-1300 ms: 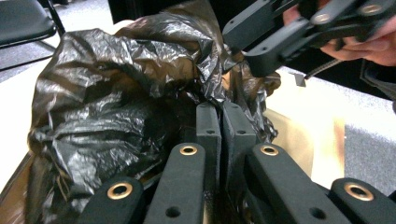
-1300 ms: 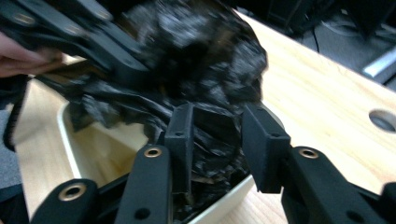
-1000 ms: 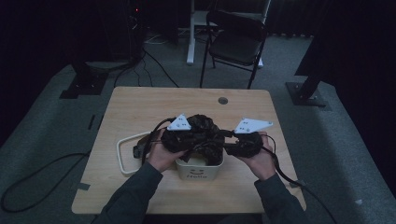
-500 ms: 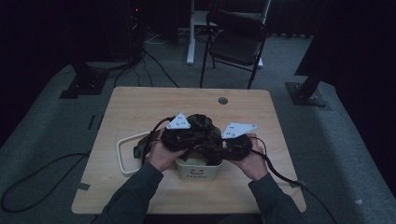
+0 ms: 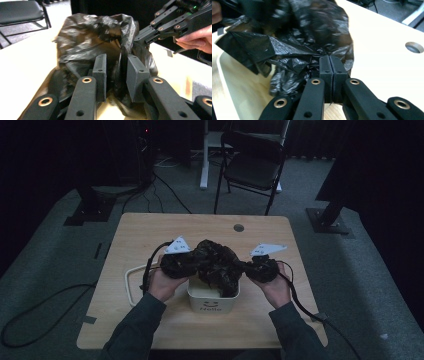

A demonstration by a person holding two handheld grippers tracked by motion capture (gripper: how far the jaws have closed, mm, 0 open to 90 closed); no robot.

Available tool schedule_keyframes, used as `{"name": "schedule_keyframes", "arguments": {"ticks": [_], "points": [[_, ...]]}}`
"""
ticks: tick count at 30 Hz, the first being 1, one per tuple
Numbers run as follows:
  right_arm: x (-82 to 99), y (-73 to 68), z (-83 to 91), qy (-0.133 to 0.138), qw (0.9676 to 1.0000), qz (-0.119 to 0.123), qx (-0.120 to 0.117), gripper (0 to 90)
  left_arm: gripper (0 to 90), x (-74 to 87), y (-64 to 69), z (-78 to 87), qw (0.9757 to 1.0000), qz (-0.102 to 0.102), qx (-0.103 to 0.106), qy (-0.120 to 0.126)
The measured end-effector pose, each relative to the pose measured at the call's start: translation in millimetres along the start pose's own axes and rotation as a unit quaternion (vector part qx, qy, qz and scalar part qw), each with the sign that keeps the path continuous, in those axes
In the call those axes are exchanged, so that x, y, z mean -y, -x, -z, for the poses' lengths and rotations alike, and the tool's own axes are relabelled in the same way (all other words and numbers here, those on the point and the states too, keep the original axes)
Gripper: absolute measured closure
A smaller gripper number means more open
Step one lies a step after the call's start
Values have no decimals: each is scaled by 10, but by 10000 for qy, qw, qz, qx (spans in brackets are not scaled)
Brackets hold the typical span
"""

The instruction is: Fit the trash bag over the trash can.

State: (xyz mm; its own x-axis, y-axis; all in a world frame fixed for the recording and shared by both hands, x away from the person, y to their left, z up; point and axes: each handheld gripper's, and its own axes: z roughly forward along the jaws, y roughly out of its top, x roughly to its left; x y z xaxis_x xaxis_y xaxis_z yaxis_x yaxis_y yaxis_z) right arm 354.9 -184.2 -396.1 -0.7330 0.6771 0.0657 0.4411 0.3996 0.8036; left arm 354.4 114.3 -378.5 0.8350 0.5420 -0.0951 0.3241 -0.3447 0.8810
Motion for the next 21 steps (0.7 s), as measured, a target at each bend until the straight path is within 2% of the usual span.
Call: {"name": "schedule_keyframes", "arguments": {"ticks": [4, 11, 14, 17, 21], "points": [[26, 54, -19, -15, 9998, -191, 37, 895, 708, 32, -90, 122, 9998, 124, -105, 124], [19, 99, -17, -1, 9993, -364, 88, 895, 664, 100, -168, 259, 9993, 270, -89, 240], [18, 101, -19, -3, 9992, -397, 66, 895, 631, 116, -171, 281, 9991, 303, 33, 304], [16, 91, -31, -10, 9992, -393, 75, 895, 587, 110, -143, 270, 9992, 248, 98, 297], [10, 100, -35, -27, 9990, -442, 82, 896, 527, 85, -124, 295, 9983, 263, 208, 467]]}}
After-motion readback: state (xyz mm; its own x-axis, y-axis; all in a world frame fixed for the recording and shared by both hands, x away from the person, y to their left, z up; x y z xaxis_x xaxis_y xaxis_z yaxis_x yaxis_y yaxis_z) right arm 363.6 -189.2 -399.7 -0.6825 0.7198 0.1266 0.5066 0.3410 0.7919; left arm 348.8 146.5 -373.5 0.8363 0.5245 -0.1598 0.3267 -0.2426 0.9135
